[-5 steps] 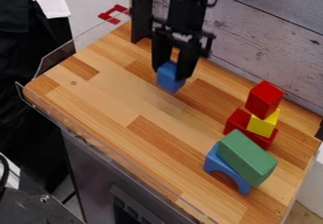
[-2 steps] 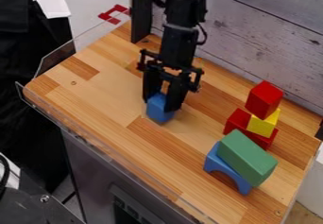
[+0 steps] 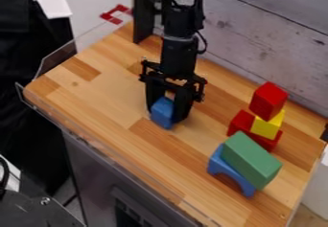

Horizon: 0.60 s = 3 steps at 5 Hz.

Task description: Remove the blue block from the tower and put it in the center of the table

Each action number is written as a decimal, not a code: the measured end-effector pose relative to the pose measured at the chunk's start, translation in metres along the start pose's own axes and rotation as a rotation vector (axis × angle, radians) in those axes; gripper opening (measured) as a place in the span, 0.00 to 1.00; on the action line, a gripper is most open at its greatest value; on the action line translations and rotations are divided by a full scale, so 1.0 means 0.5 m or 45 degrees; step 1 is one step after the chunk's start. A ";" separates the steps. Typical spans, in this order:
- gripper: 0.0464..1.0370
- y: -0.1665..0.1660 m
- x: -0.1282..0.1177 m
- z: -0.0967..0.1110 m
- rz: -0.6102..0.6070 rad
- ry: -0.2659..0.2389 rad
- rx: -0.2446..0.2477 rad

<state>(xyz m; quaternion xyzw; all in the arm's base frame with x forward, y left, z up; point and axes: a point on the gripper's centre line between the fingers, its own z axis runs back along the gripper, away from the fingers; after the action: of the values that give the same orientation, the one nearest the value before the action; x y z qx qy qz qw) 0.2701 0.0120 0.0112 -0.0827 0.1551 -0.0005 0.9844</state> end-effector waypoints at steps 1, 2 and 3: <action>0.95 -0.005 -0.005 0.038 0.006 -0.081 0.019; 0.96 -0.010 -0.016 0.102 -0.005 -0.203 0.092; 0.96 -0.024 -0.036 0.160 -0.035 -0.276 0.143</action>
<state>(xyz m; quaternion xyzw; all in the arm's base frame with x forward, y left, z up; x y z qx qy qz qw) 0.2776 0.0139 0.0939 -0.0290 0.0463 -0.0139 0.9984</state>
